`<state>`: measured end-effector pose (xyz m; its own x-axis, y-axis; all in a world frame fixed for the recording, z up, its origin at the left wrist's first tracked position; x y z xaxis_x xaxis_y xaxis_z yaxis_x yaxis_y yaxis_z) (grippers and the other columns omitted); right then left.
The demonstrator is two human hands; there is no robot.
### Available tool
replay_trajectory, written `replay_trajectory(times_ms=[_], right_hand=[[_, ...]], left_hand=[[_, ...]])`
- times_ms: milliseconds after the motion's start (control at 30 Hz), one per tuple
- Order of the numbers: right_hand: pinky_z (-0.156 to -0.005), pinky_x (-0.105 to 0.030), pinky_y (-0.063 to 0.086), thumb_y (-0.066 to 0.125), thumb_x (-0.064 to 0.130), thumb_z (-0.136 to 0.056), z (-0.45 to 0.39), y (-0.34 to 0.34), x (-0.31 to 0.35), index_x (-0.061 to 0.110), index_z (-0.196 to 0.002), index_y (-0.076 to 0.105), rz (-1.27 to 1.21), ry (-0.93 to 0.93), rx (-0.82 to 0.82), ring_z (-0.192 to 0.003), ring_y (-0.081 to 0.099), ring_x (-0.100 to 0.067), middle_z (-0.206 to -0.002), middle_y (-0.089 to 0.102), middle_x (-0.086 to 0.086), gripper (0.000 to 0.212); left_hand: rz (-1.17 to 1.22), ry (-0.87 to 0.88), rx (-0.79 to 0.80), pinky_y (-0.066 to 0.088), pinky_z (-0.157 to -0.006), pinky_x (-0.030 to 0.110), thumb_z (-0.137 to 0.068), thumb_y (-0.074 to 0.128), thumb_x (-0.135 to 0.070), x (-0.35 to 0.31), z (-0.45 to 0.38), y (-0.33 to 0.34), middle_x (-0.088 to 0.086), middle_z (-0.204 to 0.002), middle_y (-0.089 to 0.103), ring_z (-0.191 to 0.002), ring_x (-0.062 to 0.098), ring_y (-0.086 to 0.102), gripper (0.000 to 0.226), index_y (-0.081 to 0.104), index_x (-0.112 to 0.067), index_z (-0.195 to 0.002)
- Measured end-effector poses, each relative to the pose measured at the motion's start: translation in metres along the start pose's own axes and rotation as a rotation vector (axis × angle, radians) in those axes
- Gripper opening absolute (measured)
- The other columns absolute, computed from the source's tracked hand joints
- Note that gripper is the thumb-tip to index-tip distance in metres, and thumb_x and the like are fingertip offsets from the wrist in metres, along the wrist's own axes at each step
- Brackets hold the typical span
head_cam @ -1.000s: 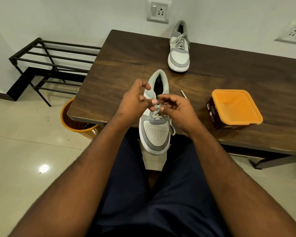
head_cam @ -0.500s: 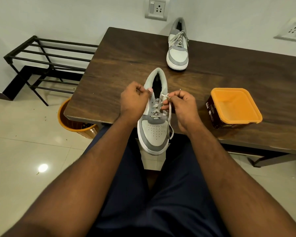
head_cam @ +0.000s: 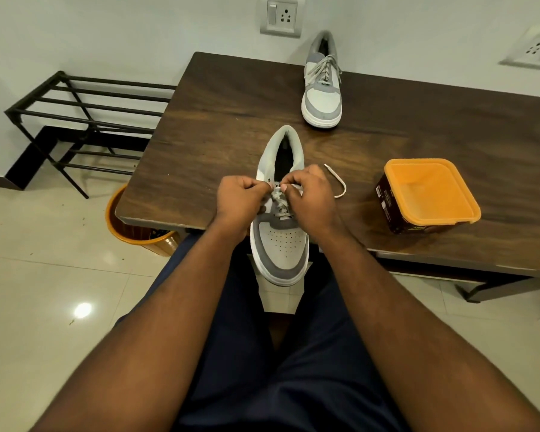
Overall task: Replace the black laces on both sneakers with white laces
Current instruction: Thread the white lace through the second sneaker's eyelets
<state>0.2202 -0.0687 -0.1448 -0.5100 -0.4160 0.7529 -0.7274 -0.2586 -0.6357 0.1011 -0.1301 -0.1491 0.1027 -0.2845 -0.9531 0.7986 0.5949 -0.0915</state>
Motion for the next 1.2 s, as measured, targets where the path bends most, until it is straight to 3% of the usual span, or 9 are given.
replay_trajectory(times_ms=[233,333,400,500,667,800,967,1100,1200], right_hand=[[-0.082,-0.041,0.047,0.049,0.013,-0.096,0.005,0.015,0.000,0.006,-0.098,0.063,0.171,-0.075,-0.036,-0.093,0.054,-0.028,-0.109,0.051,-0.012,0.016],[-0.083,-0.045,0.048,0.050,0.012,-0.095,0.006,0.021,0.000,0.006,-0.097,0.063,0.075,-0.024,-0.066,-0.092,0.055,-0.028,-0.109,0.050,-0.013,0.015],[-0.083,-0.046,0.048,0.050,0.012,-0.094,0.008,0.026,0.001,0.007,-0.095,0.063,0.028,0.020,-0.104,-0.091,0.056,-0.028,-0.109,0.050,-0.012,0.014],[-0.081,-0.049,0.048,0.051,0.010,-0.091,0.011,0.032,0.000,0.008,-0.092,0.062,0.001,0.019,-0.194,-0.089,0.056,-0.030,-0.105,0.050,-0.012,0.011],[-0.079,-0.048,0.047,0.050,0.007,-0.090,0.014,0.037,0.003,0.006,-0.093,0.059,0.030,0.013,-0.259,-0.088,0.055,-0.031,-0.104,0.050,-0.013,0.009],[-0.080,-0.047,0.046,0.050,0.006,-0.091,0.012,0.037,0.004,0.003,-0.093,0.060,0.066,0.030,-0.219,-0.089,0.054,-0.033,-0.104,0.049,-0.013,0.010],[-0.086,-0.034,0.048,0.058,0.006,-0.091,0.004,0.030,0.002,0.006,-0.090,0.068,-0.143,0.186,-0.116,-0.094,0.058,-0.022,-0.096,0.049,0.000,0.011],[-0.066,-0.030,0.050,0.065,0.003,-0.087,-0.003,0.016,0.000,0.008,-0.084,0.073,-0.350,0.295,0.015,-0.064,0.059,-0.009,-0.072,0.065,0.002,0.010],[-0.080,-0.039,0.056,0.066,0.004,-0.088,-0.003,0.005,-0.006,0.012,-0.083,0.075,-0.465,0.314,0.102,-0.075,0.066,-0.017,-0.080,0.073,-0.006,0.013]], left_hand=[[0.114,-0.066,0.047,0.052,-0.066,0.033,-0.086,0.073,-0.012,-0.003,0.006,-0.002,0.018,-0.076,0.065,-0.070,0.024,0.057,0.020,0.071,0.007,-0.082],[0.125,-0.074,0.035,0.050,-0.069,0.035,-0.087,0.070,-0.011,0.000,0.004,-0.002,0.019,-0.078,0.062,-0.071,0.024,0.054,0.021,0.069,0.010,-0.083],[0.136,-0.093,0.027,0.049,-0.067,0.034,-0.087,0.064,-0.003,0.002,0.004,-0.002,0.018,-0.078,0.062,-0.072,0.023,0.053,0.013,0.071,0.004,-0.079],[0.111,-0.075,0.027,0.053,-0.060,0.027,-0.087,0.057,0.007,0.006,0.007,0.001,0.017,-0.076,0.065,-0.070,0.022,0.057,0.023,0.073,-0.007,-0.076],[0.101,-0.020,0.025,0.057,-0.061,0.027,-0.088,0.059,0.008,0.010,0.010,0.001,0.011,-0.075,0.071,-0.064,0.014,0.064,0.024,0.073,-0.010,-0.080],[0.155,-0.005,0.027,0.060,-0.072,0.034,-0.087,0.065,0.003,0.012,0.012,0.003,0.013,-0.084,0.074,-0.072,0.018,0.069,0.015,0.075,-0.009,-0.086],[0.199,0.032,0.012,0.059,-0.066,0.028,-0.088,0.065,0.002,0.012,0.014,0.003,0.010,-0.081,0.074,-0.070,0.016,0.070,0.014,0.074,-0.008,-0.086],[0.045,0.083,-0.086,0.060,-0.075,0.039,-0.090,0.066,-0.005,0.018,0.008,0.006,0.009,-0.081,0.072,-0.072,0.018,0.066,0.011,0.072,-0.013,-0.084],[0.106,0.054,-0.141,0.060,-0.068,0.039,-0.096,0.053,-0.007,0.017,0.005,0.005,0.006,-0.088,0.065,-0.077,0.019,0.063,0.020,0.061,-0.020,-0.084]])
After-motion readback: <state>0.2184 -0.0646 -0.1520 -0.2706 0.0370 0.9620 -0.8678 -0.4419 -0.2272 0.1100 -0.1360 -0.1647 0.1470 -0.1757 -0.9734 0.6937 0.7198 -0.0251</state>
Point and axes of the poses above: each hand's wrist, its own z-axis away from the middle knuckle, its own y-axis out of the palm, x = y × z, the point moved 1 cm from there along -z, towards the middle knuckle
